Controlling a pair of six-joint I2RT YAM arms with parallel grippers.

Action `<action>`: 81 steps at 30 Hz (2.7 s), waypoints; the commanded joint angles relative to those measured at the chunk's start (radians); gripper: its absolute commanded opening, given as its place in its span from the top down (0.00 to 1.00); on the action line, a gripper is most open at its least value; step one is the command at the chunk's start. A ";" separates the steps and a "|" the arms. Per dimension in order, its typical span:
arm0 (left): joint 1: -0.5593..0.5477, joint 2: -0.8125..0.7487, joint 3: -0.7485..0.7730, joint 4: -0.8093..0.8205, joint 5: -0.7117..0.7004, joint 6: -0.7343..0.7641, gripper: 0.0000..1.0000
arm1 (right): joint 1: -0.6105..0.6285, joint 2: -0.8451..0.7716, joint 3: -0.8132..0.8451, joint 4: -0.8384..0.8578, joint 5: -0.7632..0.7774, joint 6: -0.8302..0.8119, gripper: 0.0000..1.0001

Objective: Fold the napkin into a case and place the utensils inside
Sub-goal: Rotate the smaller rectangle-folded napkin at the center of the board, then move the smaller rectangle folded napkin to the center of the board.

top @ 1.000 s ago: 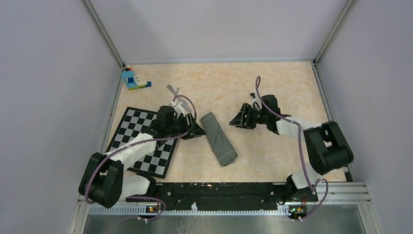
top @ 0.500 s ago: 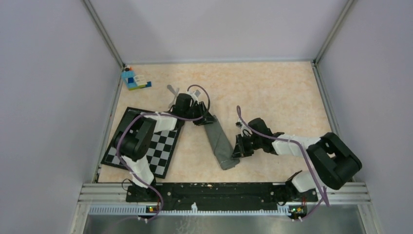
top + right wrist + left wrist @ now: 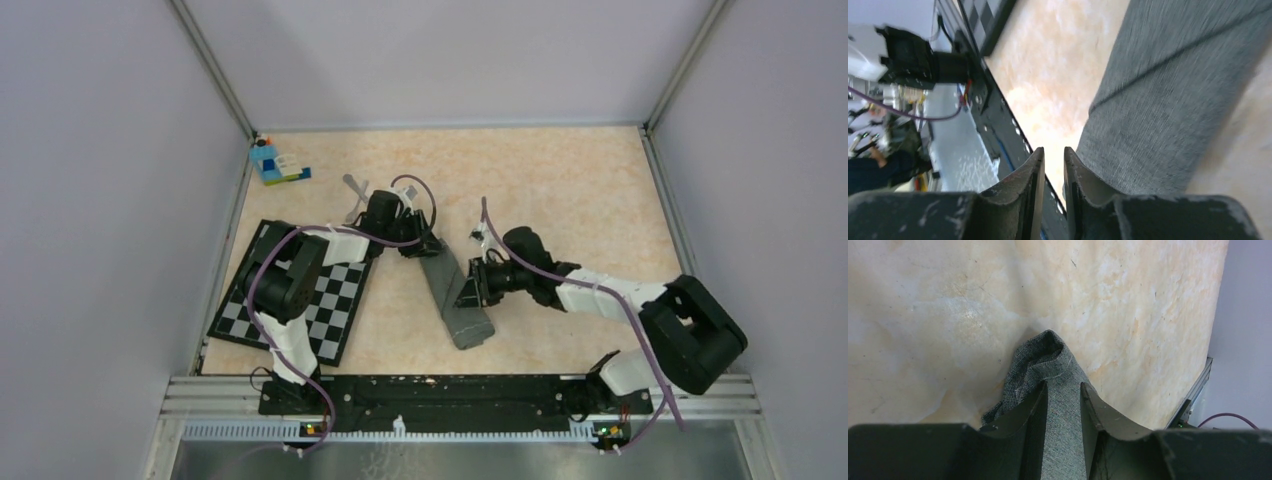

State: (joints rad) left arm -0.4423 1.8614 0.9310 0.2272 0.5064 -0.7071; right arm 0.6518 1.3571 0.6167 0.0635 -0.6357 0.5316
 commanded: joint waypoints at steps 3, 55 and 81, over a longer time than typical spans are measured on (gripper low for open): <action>0.003 0.029 0.005 -0.022 -0.045 0.031 0.64 | 0.045 0.147 -0.214 0.300 -0.050 0.117 0.85; 0.015 -0.867 -0.246 -0.180 0.143 0.067 0.45 | -0.250 0.200 0.343 -0.392 0.479 0.168 0.96; 0.015 -0.921 -0.272 -0.189 0.224 0.091 0.45 | -0.330 0.487 0.751 -0.915 1.485 -0.399 0.99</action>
State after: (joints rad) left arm -0.4305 0.9642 0.6491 0.0212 0.7029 -0.6384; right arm 0.2443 1.9186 1.2694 -0.7441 0.7227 0.1970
